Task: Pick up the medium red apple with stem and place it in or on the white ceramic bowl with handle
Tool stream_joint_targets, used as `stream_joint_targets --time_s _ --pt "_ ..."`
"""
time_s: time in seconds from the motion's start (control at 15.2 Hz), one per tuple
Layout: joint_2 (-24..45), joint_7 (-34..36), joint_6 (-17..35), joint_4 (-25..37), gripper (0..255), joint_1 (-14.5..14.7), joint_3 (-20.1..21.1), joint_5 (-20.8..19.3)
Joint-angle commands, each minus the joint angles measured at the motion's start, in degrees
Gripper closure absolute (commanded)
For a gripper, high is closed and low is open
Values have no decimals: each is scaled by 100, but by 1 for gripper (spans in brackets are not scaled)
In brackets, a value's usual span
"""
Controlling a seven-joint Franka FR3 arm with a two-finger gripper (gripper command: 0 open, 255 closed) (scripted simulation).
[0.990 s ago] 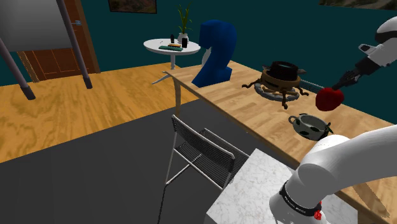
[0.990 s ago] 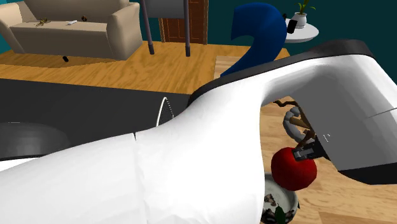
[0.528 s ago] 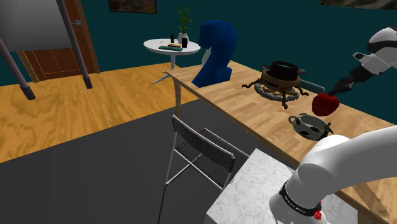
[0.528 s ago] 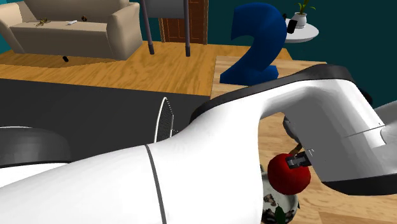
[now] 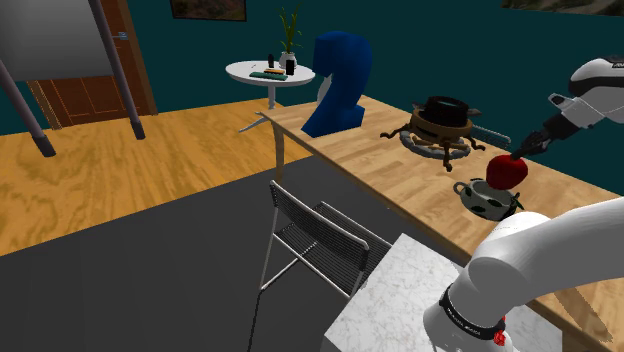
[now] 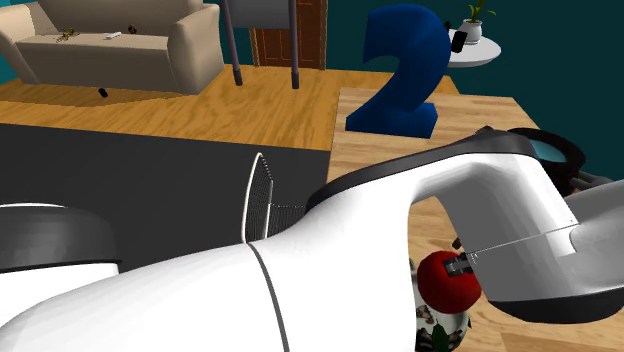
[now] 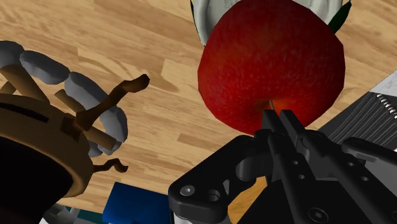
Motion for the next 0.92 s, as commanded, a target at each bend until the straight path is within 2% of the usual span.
stream_joint_targets --time_s 0.0,0.26,0.33,0.66,0.86 --pt "0 -7 13 -8 255 5 -12 -2" --pt "0 -7 13 -8 255 5 -12 -2" --pt "0 -7 13 -8 0 5 -12 -2" --pt "0 -7 14 -8 0 5 -13 -2" --pt "-28 -15 -561 509 0 -83 128 19"
